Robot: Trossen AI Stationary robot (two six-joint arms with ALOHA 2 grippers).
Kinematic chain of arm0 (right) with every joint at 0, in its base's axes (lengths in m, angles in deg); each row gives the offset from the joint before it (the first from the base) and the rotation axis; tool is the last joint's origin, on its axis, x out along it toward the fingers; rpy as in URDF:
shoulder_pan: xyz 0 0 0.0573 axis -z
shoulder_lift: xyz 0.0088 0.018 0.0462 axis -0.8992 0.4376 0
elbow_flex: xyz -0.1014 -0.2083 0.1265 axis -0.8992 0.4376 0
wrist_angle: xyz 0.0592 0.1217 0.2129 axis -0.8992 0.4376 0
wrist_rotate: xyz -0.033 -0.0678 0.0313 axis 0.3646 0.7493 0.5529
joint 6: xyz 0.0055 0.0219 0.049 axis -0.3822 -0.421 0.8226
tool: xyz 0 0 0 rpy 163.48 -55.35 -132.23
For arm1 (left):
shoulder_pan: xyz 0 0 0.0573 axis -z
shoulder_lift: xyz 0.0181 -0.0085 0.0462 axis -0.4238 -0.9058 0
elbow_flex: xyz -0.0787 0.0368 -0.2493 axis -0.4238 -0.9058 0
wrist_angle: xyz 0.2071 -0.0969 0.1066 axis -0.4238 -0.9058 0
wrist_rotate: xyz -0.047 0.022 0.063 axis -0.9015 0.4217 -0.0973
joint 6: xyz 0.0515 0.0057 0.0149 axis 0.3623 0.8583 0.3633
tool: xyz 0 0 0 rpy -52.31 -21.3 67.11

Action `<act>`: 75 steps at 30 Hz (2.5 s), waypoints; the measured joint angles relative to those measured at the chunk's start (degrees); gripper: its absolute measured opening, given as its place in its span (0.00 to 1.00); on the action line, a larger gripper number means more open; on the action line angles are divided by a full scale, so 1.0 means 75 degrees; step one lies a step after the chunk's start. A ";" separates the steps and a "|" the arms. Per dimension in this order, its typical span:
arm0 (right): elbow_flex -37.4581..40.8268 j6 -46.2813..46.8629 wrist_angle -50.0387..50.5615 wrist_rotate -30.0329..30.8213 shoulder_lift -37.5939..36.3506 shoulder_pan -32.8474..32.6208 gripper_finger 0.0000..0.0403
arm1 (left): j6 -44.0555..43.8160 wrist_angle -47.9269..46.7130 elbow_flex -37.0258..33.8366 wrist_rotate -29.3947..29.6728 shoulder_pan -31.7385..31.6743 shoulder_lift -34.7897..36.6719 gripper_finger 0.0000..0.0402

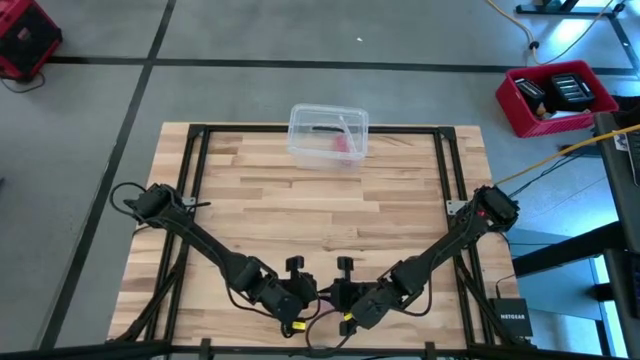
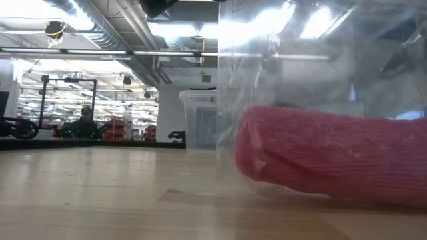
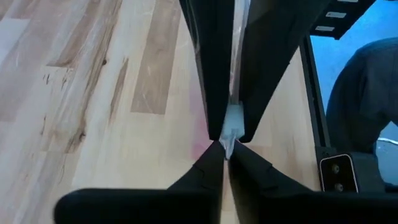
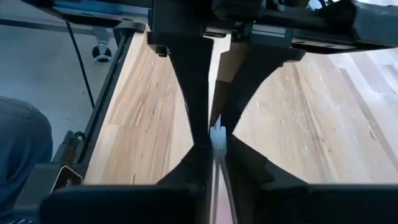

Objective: Roll bandage
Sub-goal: Close the transparent zip bag

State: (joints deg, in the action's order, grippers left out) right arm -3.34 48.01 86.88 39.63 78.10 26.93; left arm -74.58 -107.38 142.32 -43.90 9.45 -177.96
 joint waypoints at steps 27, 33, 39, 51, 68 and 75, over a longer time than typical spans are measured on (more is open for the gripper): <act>-0.0002 -0.0015 0.0019 -0.0002 -0.0003 0.0000 0.06 | 0.1369 0.5888 -0.2728 0.2922 0.0799 -0.0003 0.24; -0.0003 -0.0023 0.0009 0.0002 -0.0006 0.0003 0.06 | 0.1563 0.5986 -0.2725 0.2904 0.0781 -0.0003 0.22; -0.0003 -0.0009 -0.0021 0.0005 -0.0012 -0.0003 0.07 | 0.1931 0.6133 -0.2725 0.2756 0.0781 -0.0003 0.04; -0.0003 0.0149 -0.0011 -0.0136 -0.0012 0.0019 0.11 | 0.2016 0.6144 -0.2725 0.2756 0.0731 -0.0003 0.00; -0.0009 0.0456 0.1014 -0.0415 -0.0367 -0.0113 0.03 | 0.2183 0.6216 -0.2710 0.3121 0.0851 -0.0003 0.00; 0.0003 0.0759 0.1667 -0.0312 -0.0367 -0.0378 0.05 | 0.2141 0.6198 -0.2710 0.3169 0.0903 -0.0003 0.00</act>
State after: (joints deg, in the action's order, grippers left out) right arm -3.32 53.71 99.39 37.28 75.34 24.10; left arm -58.52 -60.89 121.99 -20.13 16.23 -177.98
